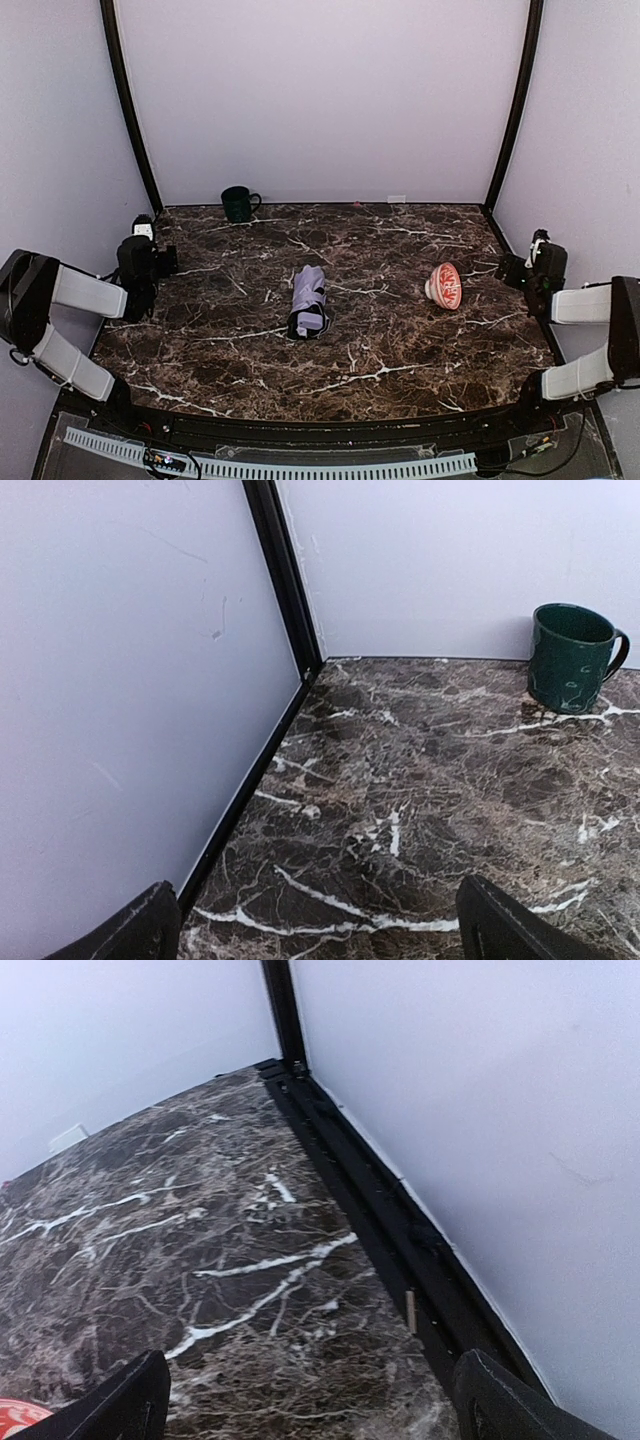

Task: Put away the umbrella

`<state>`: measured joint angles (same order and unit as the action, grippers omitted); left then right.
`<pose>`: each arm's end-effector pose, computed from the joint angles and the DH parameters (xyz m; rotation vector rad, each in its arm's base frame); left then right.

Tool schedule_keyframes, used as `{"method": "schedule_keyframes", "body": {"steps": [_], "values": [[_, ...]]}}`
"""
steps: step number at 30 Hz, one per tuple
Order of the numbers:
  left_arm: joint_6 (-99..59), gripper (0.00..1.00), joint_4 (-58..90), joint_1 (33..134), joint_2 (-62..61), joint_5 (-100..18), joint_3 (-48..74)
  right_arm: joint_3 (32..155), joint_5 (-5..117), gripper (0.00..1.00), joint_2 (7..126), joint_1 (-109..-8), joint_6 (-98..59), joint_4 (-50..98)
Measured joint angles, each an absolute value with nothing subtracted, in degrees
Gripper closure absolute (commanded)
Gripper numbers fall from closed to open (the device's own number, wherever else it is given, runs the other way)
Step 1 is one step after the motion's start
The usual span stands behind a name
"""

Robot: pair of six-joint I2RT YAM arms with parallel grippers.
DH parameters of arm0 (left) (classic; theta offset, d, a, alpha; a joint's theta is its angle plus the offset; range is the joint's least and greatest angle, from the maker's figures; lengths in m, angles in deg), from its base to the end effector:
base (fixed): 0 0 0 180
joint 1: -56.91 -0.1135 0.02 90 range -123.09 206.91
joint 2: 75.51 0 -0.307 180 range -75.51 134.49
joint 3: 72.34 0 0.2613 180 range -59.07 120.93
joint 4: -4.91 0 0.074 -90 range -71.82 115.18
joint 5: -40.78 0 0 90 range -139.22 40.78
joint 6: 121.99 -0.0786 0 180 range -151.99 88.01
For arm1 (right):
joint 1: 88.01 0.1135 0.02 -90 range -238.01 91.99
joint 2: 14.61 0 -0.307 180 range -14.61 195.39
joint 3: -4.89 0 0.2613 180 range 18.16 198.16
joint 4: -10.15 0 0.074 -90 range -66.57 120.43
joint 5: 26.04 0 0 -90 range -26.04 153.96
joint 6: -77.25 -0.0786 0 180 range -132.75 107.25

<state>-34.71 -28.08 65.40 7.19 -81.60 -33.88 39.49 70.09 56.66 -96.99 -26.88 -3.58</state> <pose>0.3087 -0.0035 0.2083 -0.2381 1.7390 0.4246 0.2665 -0.0506 0.1889 0.4626 1.9139 -0.0467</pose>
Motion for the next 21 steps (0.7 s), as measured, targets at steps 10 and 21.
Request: {"method": "schedule_keyframes", "body": {"steps": [10,21], "values": [[-40.09,0.01,-42.17,64.13,3.69,-69.97,-41.42,33.89,77.68,0.0,60.2,-96.99,-28.32,-20.14],[-41.31,0.01,-44.08,64.13,1.55,-64.35,-43.1,33.82,76.59,0.0,61.03,-96.99,-27.84,-24.91]]}}
